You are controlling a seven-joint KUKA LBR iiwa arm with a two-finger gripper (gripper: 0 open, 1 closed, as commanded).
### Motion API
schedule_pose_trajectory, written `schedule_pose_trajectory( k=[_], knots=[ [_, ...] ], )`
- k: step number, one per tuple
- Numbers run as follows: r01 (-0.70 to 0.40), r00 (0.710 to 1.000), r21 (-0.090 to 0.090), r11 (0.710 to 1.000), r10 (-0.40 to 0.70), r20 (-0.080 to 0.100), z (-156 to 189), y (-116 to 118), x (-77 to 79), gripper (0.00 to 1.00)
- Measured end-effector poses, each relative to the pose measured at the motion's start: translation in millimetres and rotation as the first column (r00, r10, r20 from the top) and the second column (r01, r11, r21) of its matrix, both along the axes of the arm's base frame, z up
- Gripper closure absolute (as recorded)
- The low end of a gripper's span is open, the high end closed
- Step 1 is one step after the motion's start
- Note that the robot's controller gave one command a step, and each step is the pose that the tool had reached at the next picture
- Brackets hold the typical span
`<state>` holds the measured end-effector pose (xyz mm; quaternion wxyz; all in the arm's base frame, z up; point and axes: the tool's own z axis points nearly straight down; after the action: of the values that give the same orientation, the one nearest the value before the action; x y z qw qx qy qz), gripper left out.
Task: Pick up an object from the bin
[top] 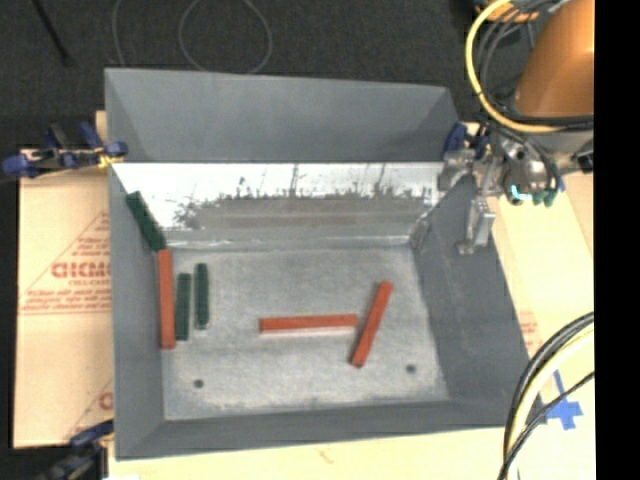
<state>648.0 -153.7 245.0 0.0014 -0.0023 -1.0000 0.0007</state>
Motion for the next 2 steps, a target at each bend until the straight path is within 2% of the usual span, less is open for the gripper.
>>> schedule_pose_trajectory(
  k=[1, 2],
  knots=[
    [-0.109, 0.994, 0.002, 0.994, 0.109, 0.000, -155.7, 33.3, -5.4, 0.00],
    [-0.184, 0.983, -0.001, 0.983, 0.184, 0.006, -174.2, 59.8, -30.9, 0.00]
  ],
)
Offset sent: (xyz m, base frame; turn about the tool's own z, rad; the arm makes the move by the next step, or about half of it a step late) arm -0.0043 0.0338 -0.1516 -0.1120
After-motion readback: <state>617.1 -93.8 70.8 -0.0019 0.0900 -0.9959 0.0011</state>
